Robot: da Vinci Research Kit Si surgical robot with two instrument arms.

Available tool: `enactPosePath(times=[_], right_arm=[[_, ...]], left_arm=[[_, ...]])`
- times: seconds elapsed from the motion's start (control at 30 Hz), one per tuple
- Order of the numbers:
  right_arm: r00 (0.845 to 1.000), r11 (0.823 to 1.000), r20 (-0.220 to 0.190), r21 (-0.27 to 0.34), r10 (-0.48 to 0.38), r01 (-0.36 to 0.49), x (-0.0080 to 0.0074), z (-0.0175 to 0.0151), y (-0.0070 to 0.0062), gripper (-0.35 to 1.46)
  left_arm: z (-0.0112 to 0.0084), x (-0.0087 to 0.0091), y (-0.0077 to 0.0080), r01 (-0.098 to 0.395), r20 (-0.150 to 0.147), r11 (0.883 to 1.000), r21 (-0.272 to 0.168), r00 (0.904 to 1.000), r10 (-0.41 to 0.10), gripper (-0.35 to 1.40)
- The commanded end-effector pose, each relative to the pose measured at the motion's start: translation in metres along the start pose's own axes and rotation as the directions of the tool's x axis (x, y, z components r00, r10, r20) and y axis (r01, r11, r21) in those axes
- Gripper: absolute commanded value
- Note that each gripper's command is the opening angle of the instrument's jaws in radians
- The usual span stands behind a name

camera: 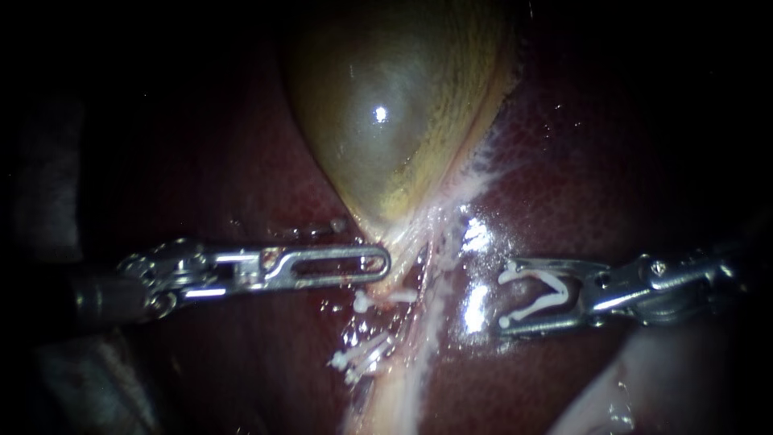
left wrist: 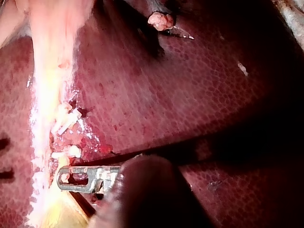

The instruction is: Clipping first clip right tube

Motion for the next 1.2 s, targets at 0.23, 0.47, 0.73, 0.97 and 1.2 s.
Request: enactPosePath(times=[0.23,0.47,0.73,0.97,1.2], right_arm=[[0.995,0.995,-0.004,0.019,0.096,-0.096,0.0001,0.0009,-0.0004,0.6],[0.991,0.99,-0.006,0.027,0.136,-0.136,0.0,0.0021,-0.0005,0.6],[0.986,0.985,-0.007,0.036,0.169,-0.169,-0.0003,0.0038,-0.0004,0.6],[0.967,0.966,-0.008,0.049,0.254,-0.253,-0.0004,0.0059,-0.0003,0.6],[0.895,0.892,-0.002,0.076,0.446,-0.445,-0.0016,0.008,-0.0002,0.58]], left_arm=[[-0.0005,0.0001,0.001,0.005,0.002,1.0,-0.002,1.0,-0.005,-0.35],[-0.002,0.0006,0.0018,0.011,0.01,1.0,-0.008,0.9999,-0.01,-0.35],[-0.0046,0.0015,0.0034,0.021,0.021,1.0,-0.015,0.9996,-0.021,-0.35],[-0.0057,0.0015,0.004,0.024,0.023,1.0,-0.015,0.9995,-0.024,-0.35],[-0.0066,0.0016,0.0045,0.027,0.021,1.0,-0.016,0.9994,-0.027,-0.35]])
